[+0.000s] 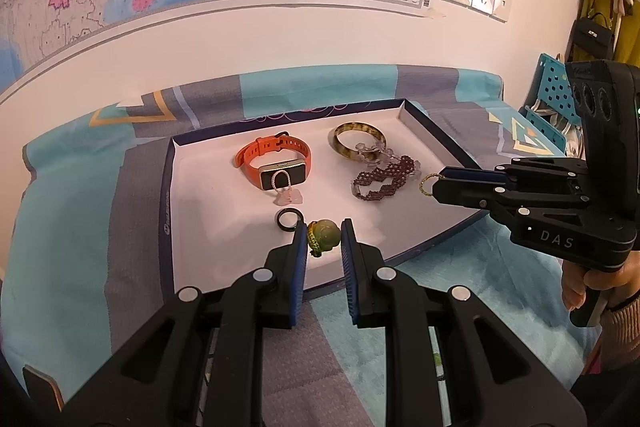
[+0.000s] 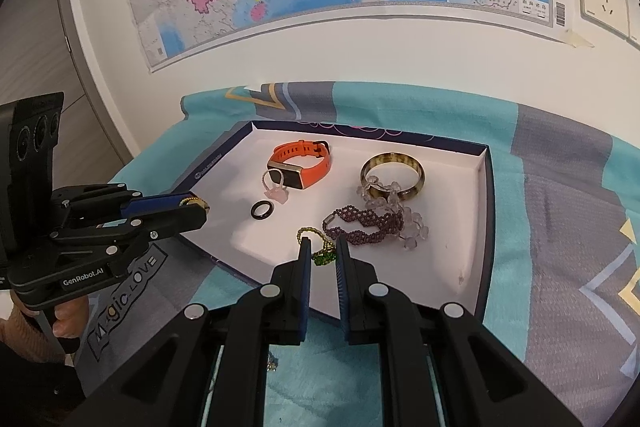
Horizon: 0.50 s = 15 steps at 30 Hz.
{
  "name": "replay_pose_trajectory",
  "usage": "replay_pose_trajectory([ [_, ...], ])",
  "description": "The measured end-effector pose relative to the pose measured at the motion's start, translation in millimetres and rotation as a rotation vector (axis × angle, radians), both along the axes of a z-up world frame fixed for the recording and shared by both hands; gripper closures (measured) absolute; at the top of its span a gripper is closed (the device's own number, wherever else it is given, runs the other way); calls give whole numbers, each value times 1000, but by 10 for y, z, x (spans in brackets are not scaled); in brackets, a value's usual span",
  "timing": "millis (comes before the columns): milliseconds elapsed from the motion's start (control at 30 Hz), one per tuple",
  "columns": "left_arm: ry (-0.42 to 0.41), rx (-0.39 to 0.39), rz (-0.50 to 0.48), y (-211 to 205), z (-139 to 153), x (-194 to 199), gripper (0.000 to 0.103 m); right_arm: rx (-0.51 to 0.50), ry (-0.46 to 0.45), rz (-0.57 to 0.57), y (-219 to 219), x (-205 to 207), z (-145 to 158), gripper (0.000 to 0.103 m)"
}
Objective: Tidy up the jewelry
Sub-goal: 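Carry the bead ring into the box with the left tool while the right tool carries the gold ring in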
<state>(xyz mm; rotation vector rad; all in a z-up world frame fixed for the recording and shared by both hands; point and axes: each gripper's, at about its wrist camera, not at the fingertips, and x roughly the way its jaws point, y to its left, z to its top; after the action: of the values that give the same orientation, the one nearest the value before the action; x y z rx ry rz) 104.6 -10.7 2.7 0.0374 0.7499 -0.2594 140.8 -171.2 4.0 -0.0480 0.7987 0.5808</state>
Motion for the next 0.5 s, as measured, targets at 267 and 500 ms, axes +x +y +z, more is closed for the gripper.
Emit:
replay_pose_trajectory([
  [267, 15, -2, 6, -16, -44, 57, 86, -7, 8, -6, 1, 73, -41, 92],
  [500, 23, 4, 12, -28, -87, 112, 86, -16, 14, -11, 13, 126, -73, 92],
])
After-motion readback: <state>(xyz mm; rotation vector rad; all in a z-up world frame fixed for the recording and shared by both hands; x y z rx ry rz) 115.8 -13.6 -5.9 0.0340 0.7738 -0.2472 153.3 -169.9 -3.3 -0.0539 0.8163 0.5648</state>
